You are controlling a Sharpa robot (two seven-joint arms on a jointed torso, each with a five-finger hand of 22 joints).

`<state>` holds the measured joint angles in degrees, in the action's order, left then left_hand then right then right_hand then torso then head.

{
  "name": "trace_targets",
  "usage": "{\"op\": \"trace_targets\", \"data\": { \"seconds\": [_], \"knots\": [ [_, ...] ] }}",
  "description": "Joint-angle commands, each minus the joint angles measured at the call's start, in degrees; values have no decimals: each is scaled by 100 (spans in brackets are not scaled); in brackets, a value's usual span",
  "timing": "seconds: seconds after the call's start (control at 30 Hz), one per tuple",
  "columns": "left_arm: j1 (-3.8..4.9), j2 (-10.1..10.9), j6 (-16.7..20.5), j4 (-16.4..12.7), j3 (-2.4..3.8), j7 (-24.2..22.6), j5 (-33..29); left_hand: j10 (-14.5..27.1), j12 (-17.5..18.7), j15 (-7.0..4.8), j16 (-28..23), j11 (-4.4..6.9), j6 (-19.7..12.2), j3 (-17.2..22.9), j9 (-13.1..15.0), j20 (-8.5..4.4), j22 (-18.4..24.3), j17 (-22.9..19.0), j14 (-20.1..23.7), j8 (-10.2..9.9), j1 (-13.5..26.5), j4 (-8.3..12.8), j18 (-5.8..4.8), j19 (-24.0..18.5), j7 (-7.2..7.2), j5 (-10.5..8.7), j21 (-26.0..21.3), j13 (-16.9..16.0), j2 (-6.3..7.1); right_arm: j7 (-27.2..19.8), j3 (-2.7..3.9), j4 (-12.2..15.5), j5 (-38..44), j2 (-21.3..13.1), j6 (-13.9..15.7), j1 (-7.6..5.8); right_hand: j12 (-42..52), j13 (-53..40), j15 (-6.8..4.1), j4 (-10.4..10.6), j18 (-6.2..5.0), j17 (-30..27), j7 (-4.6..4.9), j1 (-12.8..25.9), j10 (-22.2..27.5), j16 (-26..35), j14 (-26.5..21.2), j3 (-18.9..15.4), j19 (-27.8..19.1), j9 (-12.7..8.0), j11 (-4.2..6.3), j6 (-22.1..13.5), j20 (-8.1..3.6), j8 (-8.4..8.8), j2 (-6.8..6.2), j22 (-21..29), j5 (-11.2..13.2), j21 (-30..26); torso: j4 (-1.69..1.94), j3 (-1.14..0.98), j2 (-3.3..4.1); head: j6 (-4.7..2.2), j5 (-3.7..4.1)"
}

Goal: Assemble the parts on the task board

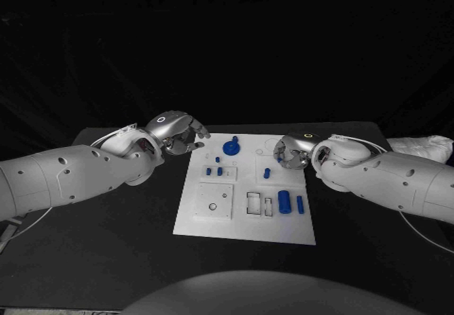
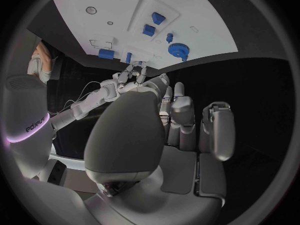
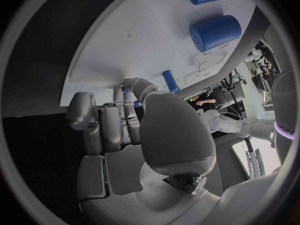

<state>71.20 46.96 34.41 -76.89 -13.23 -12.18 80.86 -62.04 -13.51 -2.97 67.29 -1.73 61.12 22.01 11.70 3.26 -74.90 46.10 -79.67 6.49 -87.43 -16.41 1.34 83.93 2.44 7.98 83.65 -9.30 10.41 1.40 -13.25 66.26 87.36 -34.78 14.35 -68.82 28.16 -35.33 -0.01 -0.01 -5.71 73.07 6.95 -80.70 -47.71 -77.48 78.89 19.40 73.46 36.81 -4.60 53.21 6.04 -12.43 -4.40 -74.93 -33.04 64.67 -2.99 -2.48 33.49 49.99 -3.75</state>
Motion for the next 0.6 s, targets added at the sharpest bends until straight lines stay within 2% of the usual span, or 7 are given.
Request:
{"op": "trace_targets", "data": {
  "seconds": [0.03,0.27,0.6],
  "knots": [
    [-3,-11,-6,-20,3,-32,71,-55,-24,-31,14,2,49,33,3,-9,-1327,-16,0,-4,-60,1,6,368,-3,17,-2,8,13,-20,-1,-17,81,10,-83,9,53,-10,9,-45,11,-10,17,14,-56,26,-36,0,-37,110,22,20,13,-75,44,-772,40,29,-1,0,1,1,-5],
    [-4,-19,-10,-19,3,-22,72,-90,-41,-40,-59,18,60,48,2,-18,-1309,-144,47,-6,-62,-5,20,343,21,15,-65,4,10,-46,-1,0,51,-11,124,9,117,-14,-53,-84,22,18,-11,62,-110,-30,16,-39,19,415,66,60,-19,-300,72,-793,78,131,-2,1,0,1,-33],
    [-5,10,-20,-47,3,-18,72,-158,-80,-52,-223,36,53,70,-4,-30,-1275,-392,165,-26,-74,-4,45,292,51,6,-183,-13,21,-75,10,108,22,-78,325,-58,140,-14,-69,-85,27,21,-22,96,-139,-44,31,-55,37,515,78,55,-33,-364,70,-798,93,157,-2,0,-3,1,-63]
  ]
}}
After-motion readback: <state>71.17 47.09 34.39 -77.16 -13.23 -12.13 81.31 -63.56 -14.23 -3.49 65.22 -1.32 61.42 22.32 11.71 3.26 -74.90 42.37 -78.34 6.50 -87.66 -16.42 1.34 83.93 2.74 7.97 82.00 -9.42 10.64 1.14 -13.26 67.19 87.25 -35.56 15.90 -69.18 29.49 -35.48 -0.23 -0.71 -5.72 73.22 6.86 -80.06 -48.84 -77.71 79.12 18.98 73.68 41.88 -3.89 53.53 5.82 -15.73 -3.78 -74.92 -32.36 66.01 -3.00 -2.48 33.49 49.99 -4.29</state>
